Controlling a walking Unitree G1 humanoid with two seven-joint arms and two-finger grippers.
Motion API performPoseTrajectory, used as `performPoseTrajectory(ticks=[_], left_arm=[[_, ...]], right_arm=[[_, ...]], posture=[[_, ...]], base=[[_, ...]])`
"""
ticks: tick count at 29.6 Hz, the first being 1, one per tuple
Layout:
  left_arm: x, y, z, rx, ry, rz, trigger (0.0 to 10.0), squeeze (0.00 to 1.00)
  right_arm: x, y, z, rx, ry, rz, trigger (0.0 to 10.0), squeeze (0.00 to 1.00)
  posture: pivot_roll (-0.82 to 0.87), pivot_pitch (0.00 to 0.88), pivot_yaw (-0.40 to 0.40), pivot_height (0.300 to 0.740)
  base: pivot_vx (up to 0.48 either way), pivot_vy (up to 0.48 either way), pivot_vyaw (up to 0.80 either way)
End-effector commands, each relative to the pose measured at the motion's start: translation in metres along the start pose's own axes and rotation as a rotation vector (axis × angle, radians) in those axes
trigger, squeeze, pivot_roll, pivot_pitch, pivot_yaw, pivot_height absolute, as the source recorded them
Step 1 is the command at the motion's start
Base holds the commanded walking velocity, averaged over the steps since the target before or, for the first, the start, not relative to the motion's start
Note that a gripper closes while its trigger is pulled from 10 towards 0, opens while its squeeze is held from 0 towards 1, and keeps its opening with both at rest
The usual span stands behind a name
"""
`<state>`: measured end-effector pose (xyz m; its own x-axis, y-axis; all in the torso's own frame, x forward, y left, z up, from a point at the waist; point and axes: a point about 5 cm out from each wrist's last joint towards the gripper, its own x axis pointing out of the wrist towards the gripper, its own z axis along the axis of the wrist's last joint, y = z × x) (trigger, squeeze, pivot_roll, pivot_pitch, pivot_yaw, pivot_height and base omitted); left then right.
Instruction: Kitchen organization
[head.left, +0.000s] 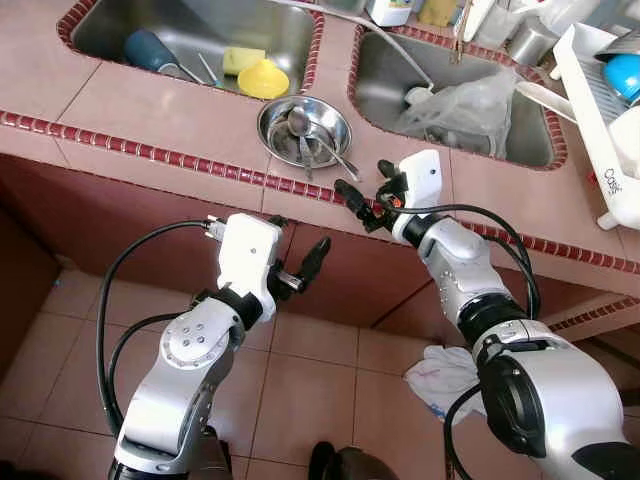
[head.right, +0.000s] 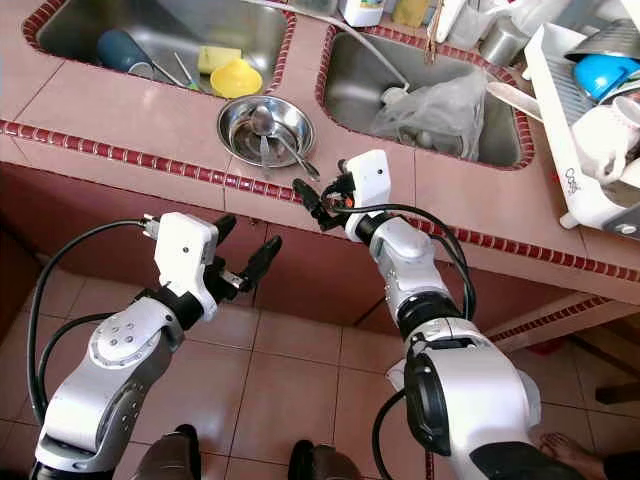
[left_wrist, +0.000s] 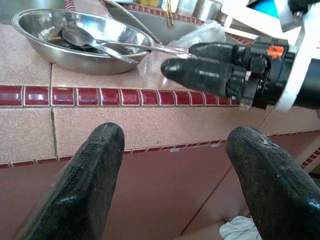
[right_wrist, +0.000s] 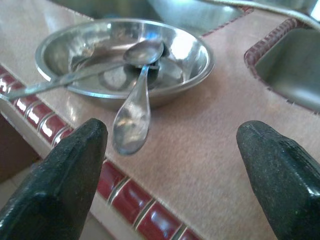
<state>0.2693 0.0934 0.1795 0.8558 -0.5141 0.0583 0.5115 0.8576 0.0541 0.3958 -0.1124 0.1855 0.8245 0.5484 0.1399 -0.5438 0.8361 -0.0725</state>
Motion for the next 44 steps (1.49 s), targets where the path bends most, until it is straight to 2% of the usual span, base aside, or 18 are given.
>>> performPoseTrajectory(ticks=[1,2,3,4,5,27,44], left_arm=[[-0.001,-0.007,0.001,-0.012,-0.004,-0.017,10.0,0.00],[-0.001,-0.008,0.001,-0.014,-0.003,-0.018,10.0,0.00],[-0.001,-0.009,0.000,-0.015,-0.002,-0.020,10.0,0.00],[-0.001,-0.009,0.000,-0.015,-0.002,-0.020,10.0,0.00],[-0.001,-0.009,0.000,-0.016,-0.001,-0.021,10.0,0.00],[-0.004,-0.009,0.001,-0.021,0.008,-0.011,10.0,0.00],[-0.005,-0.010,0.001,-0.022,0.011,-0.012,10.0,0.00]], right_arm=[[-0.001,-0.005,0.003,0.005,-0.012,-0.008,9.2,0.00],[-0.001,-0.005,0.004,0.006,-0.018,-0.008,5.0,0.00],[0.000,-0.005,0.005,0.008,-0.025,-0.008,2.3,0.00],[0.000,-0.005,0.005,0.008,-0.025,-0.008,2.3,0.00],[0.000,-0.005,0.006,0.015,-0.028,-0.008,0.0,0.00],[0.006,0.006,0.007,0.089,-0.052,0.039,0.0,0.00],[0.009,0.004,0.013,0.076,-0.063,0.035,0.0,0.00]], posture=[[0.27,0.289,-0.208,0.740],[0.27,0.290,-0.207,0.740],[0.27,0.291,-0.206,0.740],[0.27,0.291,-0.206,0.740],[0.27,0.291,-0.206,0.740],[0.29,0.306,-0.208,0.740],[0.29,0.298,-0.210,0.740]], base=[[0.000,0.000,0.00],[0.000,0.000,0.00],[0.000,0.000,0.00],[0.000,0.000,0.00],[0.000,0.000,0.00],[0.000,0.000,0.00],[0.000,0.000,0.00]])
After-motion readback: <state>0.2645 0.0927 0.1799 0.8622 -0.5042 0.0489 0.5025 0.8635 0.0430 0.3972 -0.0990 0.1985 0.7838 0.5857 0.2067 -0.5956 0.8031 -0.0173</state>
